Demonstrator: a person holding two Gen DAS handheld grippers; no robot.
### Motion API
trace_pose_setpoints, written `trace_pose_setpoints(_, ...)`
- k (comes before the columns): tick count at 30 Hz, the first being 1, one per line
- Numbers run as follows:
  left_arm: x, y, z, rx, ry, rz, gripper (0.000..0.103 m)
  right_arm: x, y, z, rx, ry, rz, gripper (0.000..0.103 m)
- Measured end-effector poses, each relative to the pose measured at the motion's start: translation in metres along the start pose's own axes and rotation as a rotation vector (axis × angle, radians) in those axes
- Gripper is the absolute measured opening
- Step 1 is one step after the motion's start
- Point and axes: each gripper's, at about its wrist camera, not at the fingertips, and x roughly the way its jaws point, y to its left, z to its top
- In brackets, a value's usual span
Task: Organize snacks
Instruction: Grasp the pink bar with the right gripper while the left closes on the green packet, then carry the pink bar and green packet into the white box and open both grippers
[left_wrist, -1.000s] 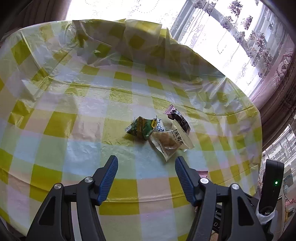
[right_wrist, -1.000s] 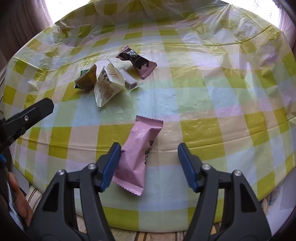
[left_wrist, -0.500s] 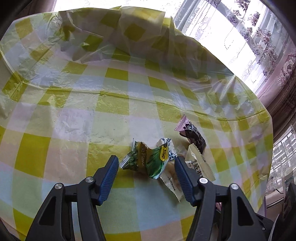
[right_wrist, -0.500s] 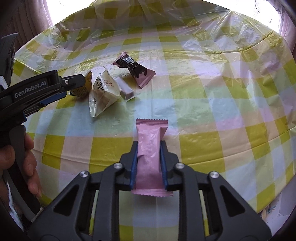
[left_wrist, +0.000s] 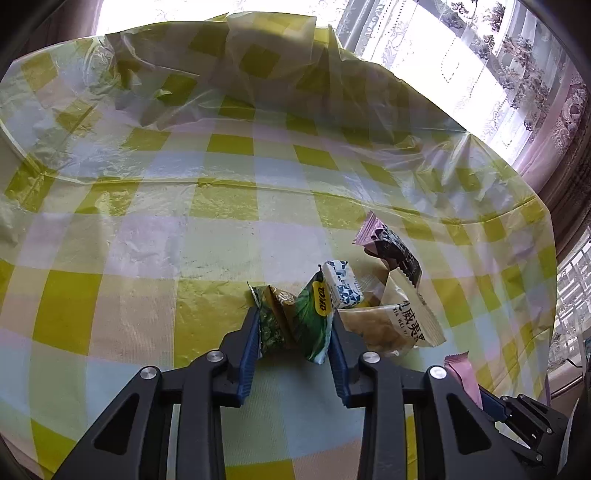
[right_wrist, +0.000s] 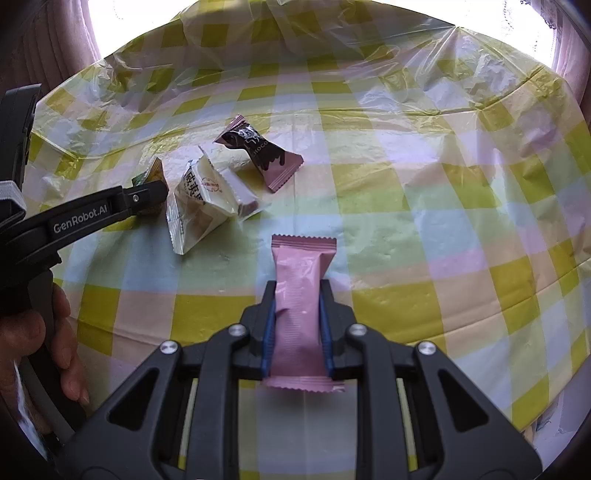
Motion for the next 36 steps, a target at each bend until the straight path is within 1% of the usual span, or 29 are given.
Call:
trace_pose_setpoints(7,-0.026,0.001,-0.016,-0.038,-0.017,0.002,0.035,-0.003,-0.003,-0.004,0.010,0.010,0.025,0.023)
trace_pose_setpoints(13,-0.047,-0.008,-0.035,-0.059,-0.028,-0.029,0.035,-0.008,-0.009,-0.008,0.023,0.022,0.027,0.023)
trace_pose_setpoints(17,-0.058,-0.016,-0.047,-0.064,-0.023,-0.046,0.035,-0.016,-0.012,-0.011,0.022,0.014,0.016,0.023)
trace_pose_setpoints(24,-0.073,-0.038,-0.058,-0.038,-0.023,-0.080,0.035,-0.039,-0.024,-0.019,0.022,-0.004,0.007,0.023)
trace_pose_setpoints(36,-0.082,-0.090,-0.076,0.048,0.012,-0.150,0.035,-0.068,-0.056,-0.038,0.055,-0.016,-0.008,0.023)
